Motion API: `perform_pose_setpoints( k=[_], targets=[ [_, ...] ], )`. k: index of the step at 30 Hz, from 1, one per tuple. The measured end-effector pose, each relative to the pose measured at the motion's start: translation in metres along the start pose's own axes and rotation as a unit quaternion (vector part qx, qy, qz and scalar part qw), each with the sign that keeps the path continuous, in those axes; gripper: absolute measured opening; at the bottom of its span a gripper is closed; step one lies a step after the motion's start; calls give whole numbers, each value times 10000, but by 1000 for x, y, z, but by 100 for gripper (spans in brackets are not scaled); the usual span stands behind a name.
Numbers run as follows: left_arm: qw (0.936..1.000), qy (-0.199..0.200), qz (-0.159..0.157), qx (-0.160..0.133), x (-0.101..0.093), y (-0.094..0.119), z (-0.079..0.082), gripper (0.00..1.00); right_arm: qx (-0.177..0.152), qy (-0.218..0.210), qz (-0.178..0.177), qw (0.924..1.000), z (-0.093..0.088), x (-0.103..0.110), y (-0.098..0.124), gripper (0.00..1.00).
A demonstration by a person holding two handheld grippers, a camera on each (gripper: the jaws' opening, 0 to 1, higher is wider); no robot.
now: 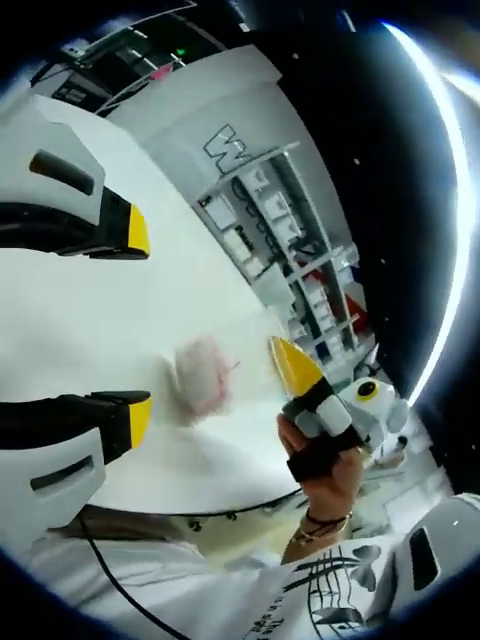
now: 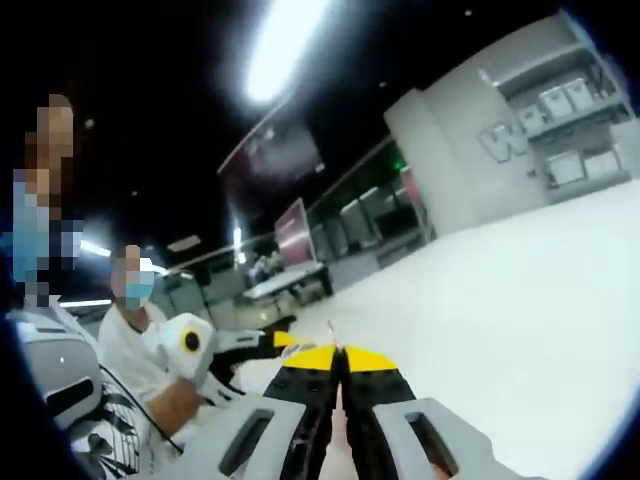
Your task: Open the resealable bag by pulling the two sides of the seal apart until the entire bag opening is separated and visibly accessible.
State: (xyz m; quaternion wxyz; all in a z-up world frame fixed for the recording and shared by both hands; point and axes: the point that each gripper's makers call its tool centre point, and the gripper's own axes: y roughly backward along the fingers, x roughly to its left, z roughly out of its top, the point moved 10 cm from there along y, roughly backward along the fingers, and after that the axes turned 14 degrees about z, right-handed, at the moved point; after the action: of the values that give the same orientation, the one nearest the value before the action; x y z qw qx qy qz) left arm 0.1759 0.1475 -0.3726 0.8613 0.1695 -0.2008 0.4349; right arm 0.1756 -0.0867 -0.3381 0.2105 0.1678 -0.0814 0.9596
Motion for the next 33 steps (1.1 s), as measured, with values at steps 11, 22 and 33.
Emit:
perform_pose_setpoints(
  k=[11,22,33],
  targets=[
    [9963,761,45,394,9,0,-8,77,-113,-94,142,9998,6,6,3,0],
    [9874,1405,295,670,20,1,-14,75,-148,-237,188,9994,7,7,5,0],
    [9840,1562,339,783,23,0,-20,77,-212,-390,166,9989,8,-2,0,0]
  ],
)
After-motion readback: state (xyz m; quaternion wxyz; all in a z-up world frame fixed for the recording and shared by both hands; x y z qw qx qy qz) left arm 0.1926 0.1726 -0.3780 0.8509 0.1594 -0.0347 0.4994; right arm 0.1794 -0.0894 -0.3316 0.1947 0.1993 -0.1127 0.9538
